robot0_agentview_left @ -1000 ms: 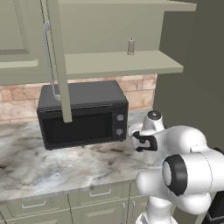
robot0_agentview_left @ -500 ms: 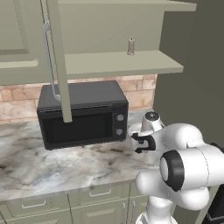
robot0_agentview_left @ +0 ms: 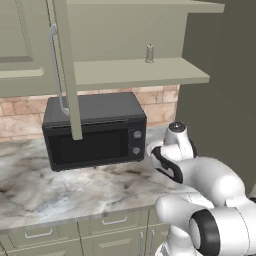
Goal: Pick the avocado and bread from the counter and place them on the plate. Then pick the jam from the cabinet and place it next to the plate. Lastly close the cabinet door.
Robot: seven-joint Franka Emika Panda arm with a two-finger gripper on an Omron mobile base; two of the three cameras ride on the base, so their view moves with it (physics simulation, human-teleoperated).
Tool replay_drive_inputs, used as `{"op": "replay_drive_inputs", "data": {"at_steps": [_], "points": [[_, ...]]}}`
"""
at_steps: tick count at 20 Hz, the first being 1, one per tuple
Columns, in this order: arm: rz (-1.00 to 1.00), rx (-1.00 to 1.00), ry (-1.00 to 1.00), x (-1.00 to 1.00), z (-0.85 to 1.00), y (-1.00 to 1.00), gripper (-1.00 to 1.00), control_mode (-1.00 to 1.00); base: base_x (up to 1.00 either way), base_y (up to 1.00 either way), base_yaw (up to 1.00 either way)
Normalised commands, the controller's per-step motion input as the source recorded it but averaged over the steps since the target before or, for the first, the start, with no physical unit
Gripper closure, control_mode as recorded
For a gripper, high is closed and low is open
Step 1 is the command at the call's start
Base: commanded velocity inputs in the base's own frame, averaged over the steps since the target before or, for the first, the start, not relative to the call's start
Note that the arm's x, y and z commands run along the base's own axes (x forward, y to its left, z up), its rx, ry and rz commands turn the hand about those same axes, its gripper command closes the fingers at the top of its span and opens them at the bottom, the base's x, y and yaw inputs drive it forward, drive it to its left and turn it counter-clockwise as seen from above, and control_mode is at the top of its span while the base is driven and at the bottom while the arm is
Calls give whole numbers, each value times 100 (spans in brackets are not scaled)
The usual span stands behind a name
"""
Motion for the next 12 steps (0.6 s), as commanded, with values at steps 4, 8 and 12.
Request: {"op": "replay_drive_inputs", "data": {"at_steps": [4,8,12], "points": [[2,0,-1,-52,48,0,-100,-100,0,0,0],[0,0,-2,-65,48,0,-100,-100,0,0,0],[0,-2,-3,-80,54,0,-100,-100,0,0,0]]}}
